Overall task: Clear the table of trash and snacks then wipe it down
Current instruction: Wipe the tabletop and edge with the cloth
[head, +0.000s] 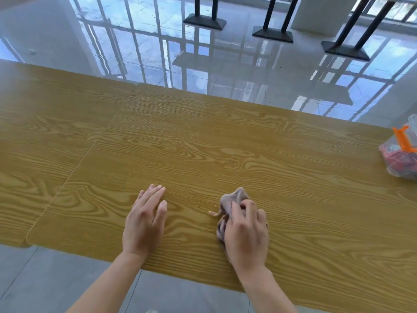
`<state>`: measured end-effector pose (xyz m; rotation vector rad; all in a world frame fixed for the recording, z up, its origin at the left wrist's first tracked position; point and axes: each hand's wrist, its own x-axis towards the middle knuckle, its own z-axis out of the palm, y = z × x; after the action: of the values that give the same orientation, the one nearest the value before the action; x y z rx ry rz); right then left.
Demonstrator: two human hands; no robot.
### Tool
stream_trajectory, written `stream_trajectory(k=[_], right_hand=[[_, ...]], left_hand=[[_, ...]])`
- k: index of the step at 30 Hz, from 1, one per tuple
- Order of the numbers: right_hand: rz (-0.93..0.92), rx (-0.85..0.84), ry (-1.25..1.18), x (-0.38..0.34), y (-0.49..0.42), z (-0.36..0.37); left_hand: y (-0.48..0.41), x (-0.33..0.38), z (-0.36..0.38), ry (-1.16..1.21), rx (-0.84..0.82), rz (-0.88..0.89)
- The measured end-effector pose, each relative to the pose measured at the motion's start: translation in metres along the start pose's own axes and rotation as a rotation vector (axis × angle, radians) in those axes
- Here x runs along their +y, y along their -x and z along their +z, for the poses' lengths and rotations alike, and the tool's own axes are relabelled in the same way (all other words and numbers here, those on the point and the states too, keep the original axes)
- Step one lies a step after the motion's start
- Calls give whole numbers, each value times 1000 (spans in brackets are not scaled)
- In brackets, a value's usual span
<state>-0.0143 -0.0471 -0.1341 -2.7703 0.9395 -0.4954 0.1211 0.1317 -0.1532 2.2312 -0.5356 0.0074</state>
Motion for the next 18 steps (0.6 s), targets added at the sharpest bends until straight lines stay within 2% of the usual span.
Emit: stream_trajectory(k=[3, 5, 8, 11, 14, 18], right_hand=[[-72, -93, -222, -25, -19, -2], [-35, -87, -374, -13, -50, -10], [26, 40, -312, 20, -120, -12], [44, -104, -228, 34, -172, 7], [-117, -176, -119, 18, -167, 31], [-421, -160, -216, -7, -107, 36]], left_hand=[[2, 3, -4, 51, 33, -23], [2, 2, -7, 70, 61, -28], [1, -2, -7, 69, 68, -6], [1, -3, -6, 75, 61, -22], [2, -3, -6, 92, 60, -26], [1, -3, -9, 140, 88, -41]])
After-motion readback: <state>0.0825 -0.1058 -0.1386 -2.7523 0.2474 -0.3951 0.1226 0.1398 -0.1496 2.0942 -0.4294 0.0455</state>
